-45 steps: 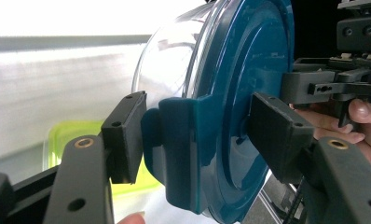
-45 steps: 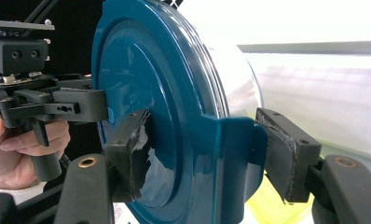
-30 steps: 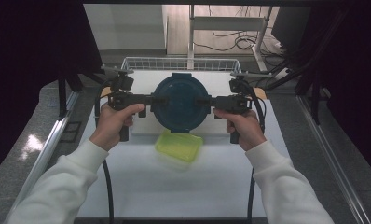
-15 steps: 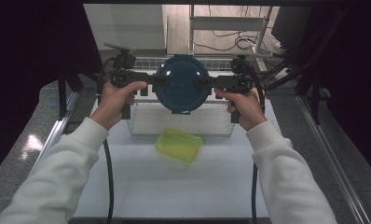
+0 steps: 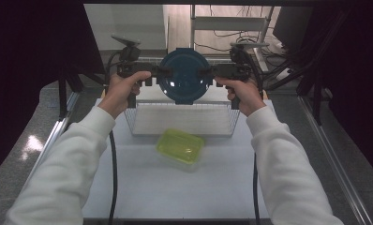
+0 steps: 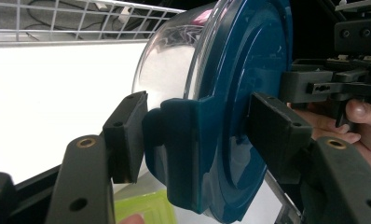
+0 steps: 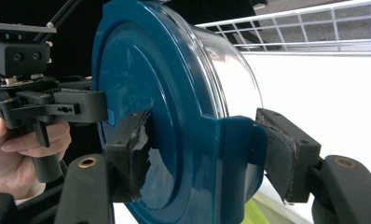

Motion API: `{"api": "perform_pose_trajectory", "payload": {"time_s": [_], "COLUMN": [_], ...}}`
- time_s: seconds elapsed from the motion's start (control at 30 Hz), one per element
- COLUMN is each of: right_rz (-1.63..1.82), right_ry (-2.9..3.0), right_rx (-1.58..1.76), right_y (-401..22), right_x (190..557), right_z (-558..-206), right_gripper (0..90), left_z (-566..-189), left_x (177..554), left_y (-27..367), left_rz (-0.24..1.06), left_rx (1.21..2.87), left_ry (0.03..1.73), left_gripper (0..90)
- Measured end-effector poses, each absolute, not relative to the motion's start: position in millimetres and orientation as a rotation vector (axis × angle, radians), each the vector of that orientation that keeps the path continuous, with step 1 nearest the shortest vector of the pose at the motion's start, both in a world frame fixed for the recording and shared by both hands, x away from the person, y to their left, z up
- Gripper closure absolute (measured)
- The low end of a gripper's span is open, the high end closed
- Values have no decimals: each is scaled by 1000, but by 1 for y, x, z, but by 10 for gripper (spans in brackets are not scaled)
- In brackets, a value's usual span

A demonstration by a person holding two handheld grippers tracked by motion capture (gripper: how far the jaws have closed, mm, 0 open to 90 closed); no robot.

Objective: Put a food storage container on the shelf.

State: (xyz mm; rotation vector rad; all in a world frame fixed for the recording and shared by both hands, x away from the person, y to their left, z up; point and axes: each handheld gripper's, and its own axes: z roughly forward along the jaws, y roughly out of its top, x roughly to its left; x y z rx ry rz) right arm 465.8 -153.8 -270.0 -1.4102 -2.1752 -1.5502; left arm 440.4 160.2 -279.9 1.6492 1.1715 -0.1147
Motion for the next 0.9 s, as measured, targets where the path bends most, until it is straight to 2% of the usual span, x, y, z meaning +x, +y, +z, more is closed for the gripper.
{"api": "perform_pose_trajectory", "payload": {"time_s": [0.53,0.9], "right_rz": [-1459,-1412], "right_ry": [-2078,-1931], "right_rx": [-1493,-1593], "right_y": [-152,-152], "right_x": [500,522], "right_z": [-293,-307], "right_gripper": [377,357], "left_z": [-305,-320], "left_x": [473,495], "left_y": [164,167], "left_rz": [-200,-287], "left_rx": [1618,1510], "left_ry": [1234,1324], "left_gripper": [400,402]}}
